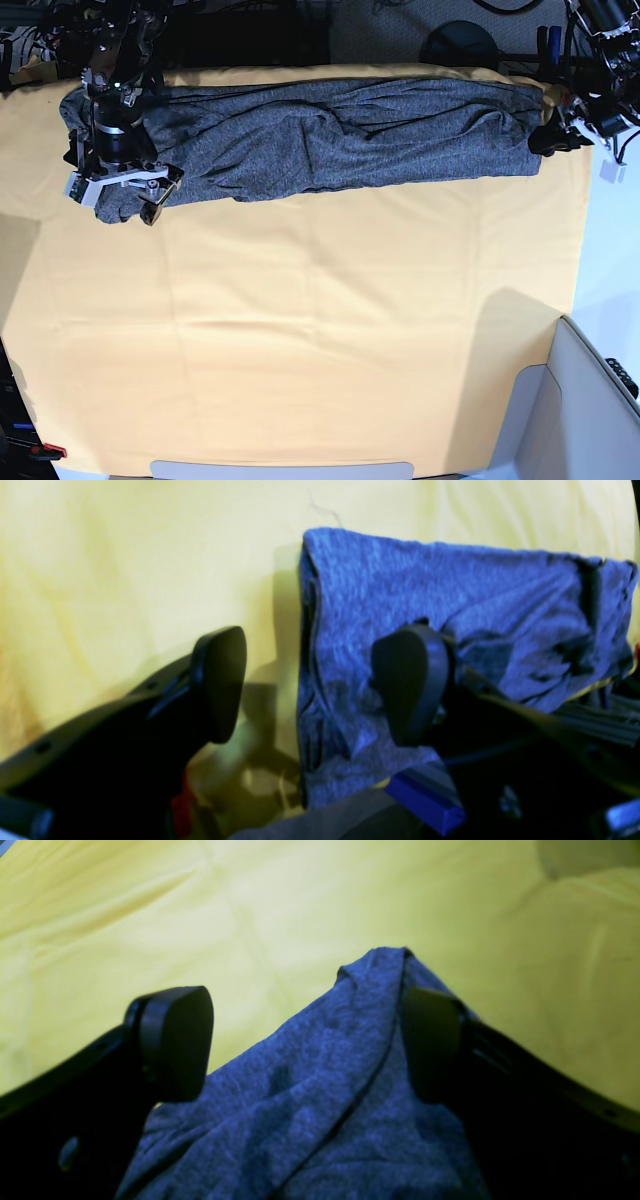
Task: Fold the T-shirt properly
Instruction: 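Grasp the strip's end with the right gripper while left holds the other, then hold both strip ends and adjust the left gripper's grip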
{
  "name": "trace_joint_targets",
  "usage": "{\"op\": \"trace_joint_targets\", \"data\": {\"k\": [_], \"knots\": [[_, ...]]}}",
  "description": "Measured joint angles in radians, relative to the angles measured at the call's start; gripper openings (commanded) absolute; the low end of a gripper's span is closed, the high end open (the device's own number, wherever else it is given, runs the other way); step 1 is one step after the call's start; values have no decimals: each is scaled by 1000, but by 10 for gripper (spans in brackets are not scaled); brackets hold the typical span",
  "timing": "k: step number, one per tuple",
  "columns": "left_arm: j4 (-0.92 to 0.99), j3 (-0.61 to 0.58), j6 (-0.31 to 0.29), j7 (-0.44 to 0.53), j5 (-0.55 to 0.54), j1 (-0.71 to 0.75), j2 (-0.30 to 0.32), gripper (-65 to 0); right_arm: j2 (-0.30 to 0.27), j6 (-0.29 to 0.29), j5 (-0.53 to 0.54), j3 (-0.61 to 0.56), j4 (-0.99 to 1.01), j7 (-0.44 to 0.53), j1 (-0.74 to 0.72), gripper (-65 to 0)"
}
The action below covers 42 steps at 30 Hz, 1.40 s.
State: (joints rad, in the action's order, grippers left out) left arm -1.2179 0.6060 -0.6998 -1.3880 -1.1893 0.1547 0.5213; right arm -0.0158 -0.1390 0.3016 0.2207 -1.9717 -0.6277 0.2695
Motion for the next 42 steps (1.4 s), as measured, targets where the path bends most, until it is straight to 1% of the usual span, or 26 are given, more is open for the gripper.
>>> {"op": "trace_joint_targets", "data": {"k": [2, 3, 5, 7, 10, 12, 15, 21, 36, 42], "knots": [[-17, -16, 0, -9, 6, 5, 19, -229, 0, 0, 0, 0, 8, 4, -1, -75], [-35, -42, 1, -24, 18, 8, 41, -229, 0, -1, -1, 0, 13, 3, 0, -75], [-68, -74, 2, -21, 22, 3, 76, -229, 1, -2, -1, 0, 16, 1, 2, -75], [-85, -85, 0, -13, 7, -9, 89, -229, 5, 0, 0, -1, 16, 0, 2, -75], [-89, -95, 0, -4, 8, -10, 85, -229, 5, -1, -1, 0, 16, 1, 2, -75], [-86, -126, 1, -23, 10, -2, 86, -229, 5, -1, -1, 0, 16, 1, 2, -75], [-85, -168, 0, -22, 14, 0, 80, -229, 5, 0, 0, -1, 16, 1, 2, -75], [-84, -213, 0, -19, 9, -2, 80, -229, 3, 0, 0, -2, 17, 1, 1, -75], [-82, -222, 0, -18, 11, 4, 79, -229, 3, 0, 0, -1, 17, 1, 1, -75], [-82, -222, 0, -1, 0, 9, 50, -229, 3, -1, 0, -1, 17, 1, 2, -75]]}}
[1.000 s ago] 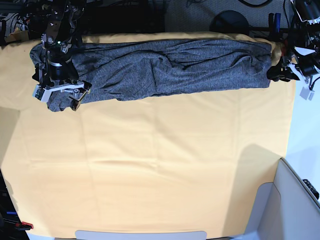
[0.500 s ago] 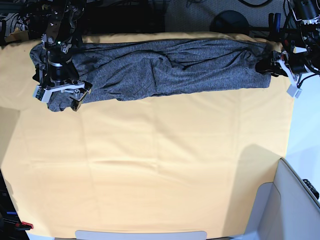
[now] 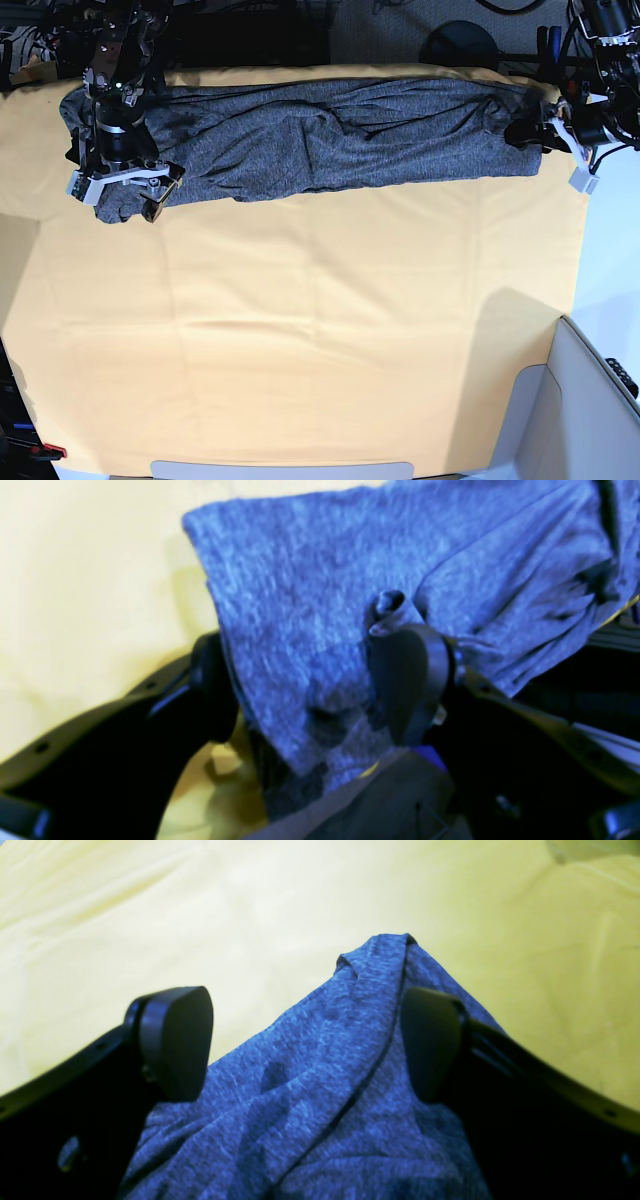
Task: Fold the T-shirt properly
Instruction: 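Hold both strip ends and adjust the left gripper's grip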
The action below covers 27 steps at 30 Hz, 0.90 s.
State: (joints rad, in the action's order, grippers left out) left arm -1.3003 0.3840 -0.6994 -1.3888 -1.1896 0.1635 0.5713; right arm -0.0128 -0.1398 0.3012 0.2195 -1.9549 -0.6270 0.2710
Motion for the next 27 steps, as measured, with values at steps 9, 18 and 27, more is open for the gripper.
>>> {"op": "trace_joint_targets", "data": {"k": [9, 18, 27], "knots": [[-6, -50, -1, 21, -26, 11, -6, -229, 0, 1, 0, 0, 16, -1, 0, -75], [-10, -49, -1, 25, -26, 11, -12, -229, 0, 0, 0, 0, 31, -1, -1, -75], [-8, -49, -1, 26, -27, 11, -14, -229, 0, 0, 0, 0, 32, 0, -3, -75]]}}
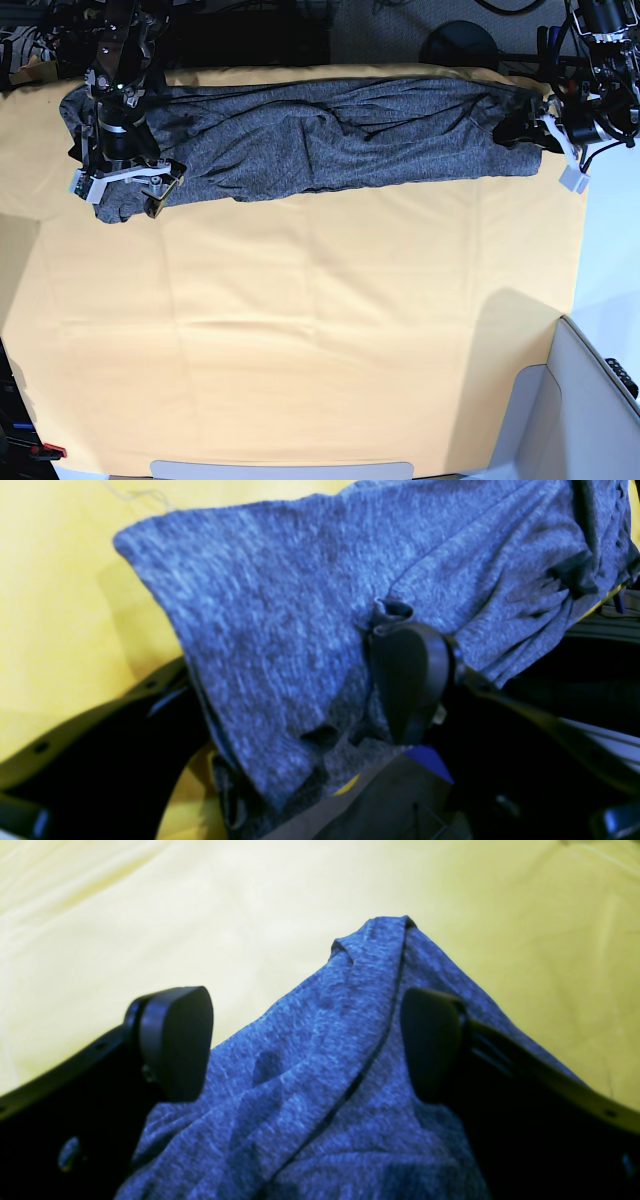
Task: Fold the T-shirt properly
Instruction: 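Hold both strip ends and adjust the left gripper's grip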
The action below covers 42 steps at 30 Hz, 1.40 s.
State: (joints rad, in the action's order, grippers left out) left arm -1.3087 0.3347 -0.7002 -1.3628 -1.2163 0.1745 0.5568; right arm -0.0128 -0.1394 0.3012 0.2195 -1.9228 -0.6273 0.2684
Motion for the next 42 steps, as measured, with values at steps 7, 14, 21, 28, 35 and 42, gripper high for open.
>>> {"op": "trace_joint_targets", "data": {"k": [7, 14, 21, 28, 35, 42], "knots": [[0, 0, 0, 0, 0, 0, 0, -229, 0, 0, 0, 0, 2, 0, 0, -75], [0, 0, 0, 3, -11, 0, -20, -286, 0, 0, 0, 0, 8, 0, -1, -75], [6, -2, 0, -5, 11, 0, -28, -528, 0, 0, 0, 0, 9, 0, 0, -75], [6, -2, 0, -6, 13, 2, -28, -550, 0, 0, 0, 0, 9, 0, -1, -75], [6, -2, 1, -6, 17, 2, -28, -648, 0, 0, 0, 0, 9, 0, 0, -75], [3, -2, 1, -11, 19, 0, -28, -649, 0, 0, 0, 0, 9, 0, 0, -75]]}}
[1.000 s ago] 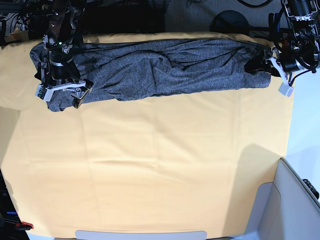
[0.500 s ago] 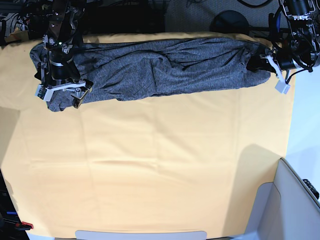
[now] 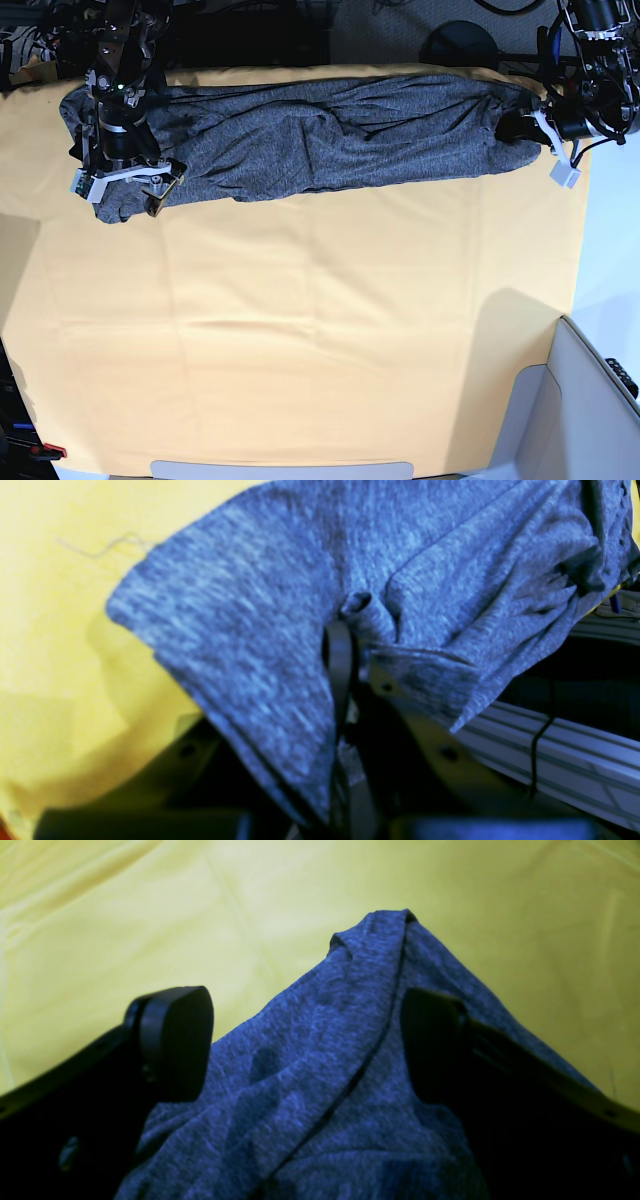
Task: Fold the T-shirt properly
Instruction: 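Hold both strip ends and adjust the left gripper's grip, then lift the strip end with the left gripper and fold it toward the right gripper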
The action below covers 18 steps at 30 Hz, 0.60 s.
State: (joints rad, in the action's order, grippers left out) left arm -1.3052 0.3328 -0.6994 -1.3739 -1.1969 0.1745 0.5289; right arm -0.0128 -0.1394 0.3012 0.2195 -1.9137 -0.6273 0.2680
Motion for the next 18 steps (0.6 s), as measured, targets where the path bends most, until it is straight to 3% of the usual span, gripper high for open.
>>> {"op": "trace_joint_targets", "data": {"k": [6, 12, 18], "knots": [[-100, -5, 5, -37, 20, 8, -8, -649, 0, 0, 0, 2, 0, 0, -1, -75], [-290, -7, 0, -33, 8, 5, -79, -649, -6, 0, 0, 8, -2, 0, -2, -75], [-335, -31, 3, -39, 26, -22, -142, -649, -21, 8, 5, 45, -4, -2, -2, -75]]}}
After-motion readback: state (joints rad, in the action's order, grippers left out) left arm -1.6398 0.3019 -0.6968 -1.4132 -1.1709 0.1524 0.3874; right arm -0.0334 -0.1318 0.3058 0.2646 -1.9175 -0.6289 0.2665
